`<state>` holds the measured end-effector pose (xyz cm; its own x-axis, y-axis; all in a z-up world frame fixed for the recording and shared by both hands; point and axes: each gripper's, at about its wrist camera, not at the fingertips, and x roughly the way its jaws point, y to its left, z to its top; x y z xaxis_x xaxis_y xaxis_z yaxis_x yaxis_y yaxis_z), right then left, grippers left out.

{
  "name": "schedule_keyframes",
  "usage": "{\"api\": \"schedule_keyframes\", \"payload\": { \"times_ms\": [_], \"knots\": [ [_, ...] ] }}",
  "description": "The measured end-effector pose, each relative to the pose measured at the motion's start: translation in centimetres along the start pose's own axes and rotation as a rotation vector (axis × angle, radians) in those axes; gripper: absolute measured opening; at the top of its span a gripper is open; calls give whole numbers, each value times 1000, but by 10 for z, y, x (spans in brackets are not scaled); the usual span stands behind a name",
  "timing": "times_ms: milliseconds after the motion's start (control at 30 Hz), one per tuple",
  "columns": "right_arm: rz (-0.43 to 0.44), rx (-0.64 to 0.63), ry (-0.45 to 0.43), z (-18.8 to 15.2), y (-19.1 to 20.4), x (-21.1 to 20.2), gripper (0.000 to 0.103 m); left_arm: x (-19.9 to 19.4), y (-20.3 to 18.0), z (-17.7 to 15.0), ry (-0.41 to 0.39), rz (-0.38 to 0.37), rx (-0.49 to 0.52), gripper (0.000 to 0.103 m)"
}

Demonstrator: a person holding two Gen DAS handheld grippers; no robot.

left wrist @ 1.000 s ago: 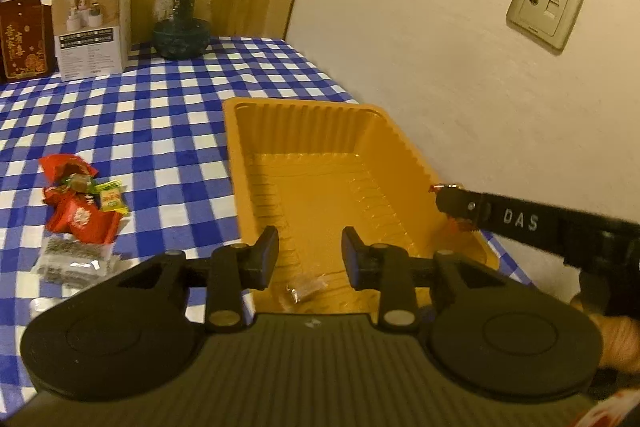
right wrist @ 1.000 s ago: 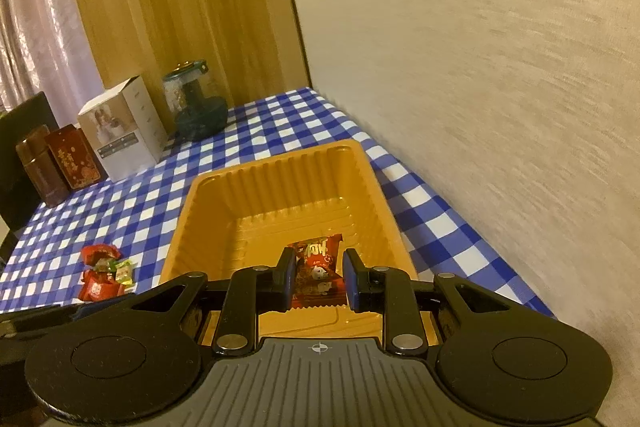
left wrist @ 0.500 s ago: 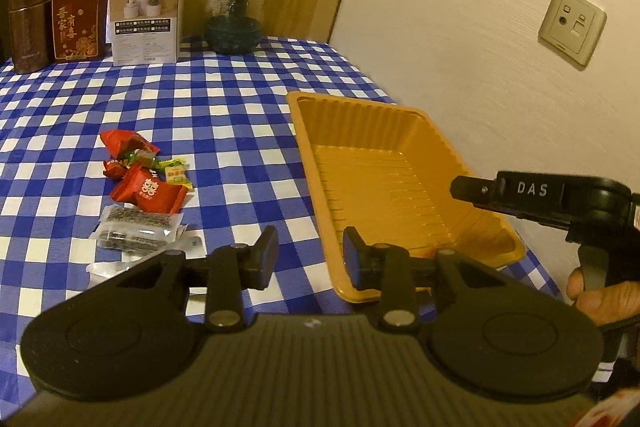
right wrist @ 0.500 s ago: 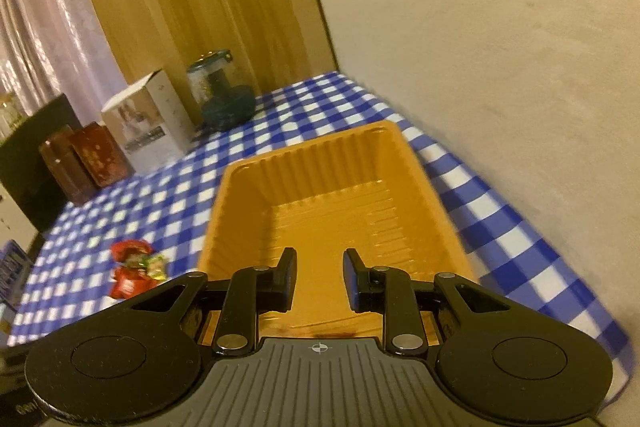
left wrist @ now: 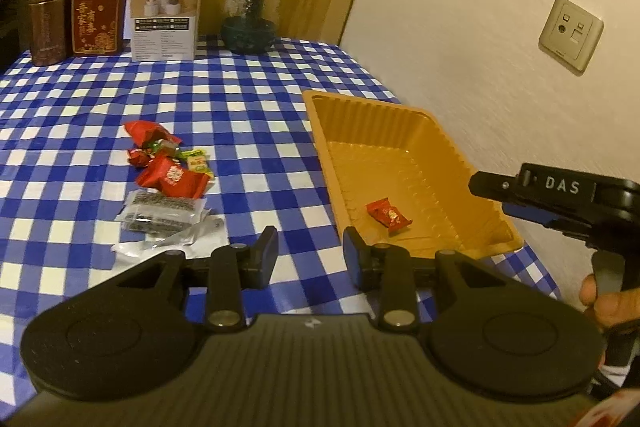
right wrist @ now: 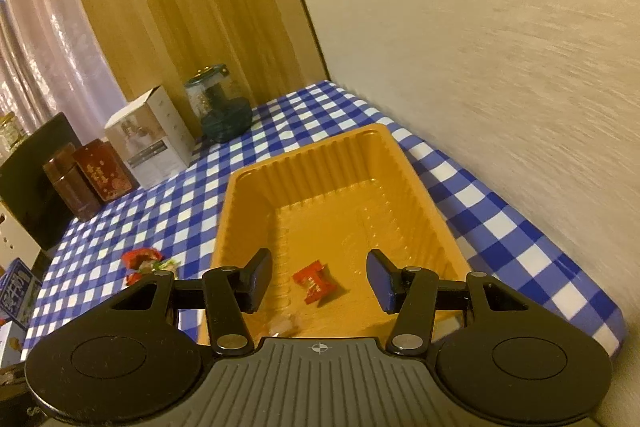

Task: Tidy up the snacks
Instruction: 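Withdraw the right gripper from the tray back toward the snack pile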

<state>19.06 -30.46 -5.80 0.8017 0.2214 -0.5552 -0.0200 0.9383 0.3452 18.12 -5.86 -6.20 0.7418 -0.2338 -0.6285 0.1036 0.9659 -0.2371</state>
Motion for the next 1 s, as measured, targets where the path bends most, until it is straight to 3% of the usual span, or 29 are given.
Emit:
{"api": "schedule_keyframes", "payload": {
  "times_ms": [733,1000],
  "knots": [
    [58,-61,29,-58,68,-62,54,-90,57,-34,-40,126,-24,40],
    [85,-102,44,-71,87,-75,55,-110,73,-40,-46,139,-35,45]
  ]
}}
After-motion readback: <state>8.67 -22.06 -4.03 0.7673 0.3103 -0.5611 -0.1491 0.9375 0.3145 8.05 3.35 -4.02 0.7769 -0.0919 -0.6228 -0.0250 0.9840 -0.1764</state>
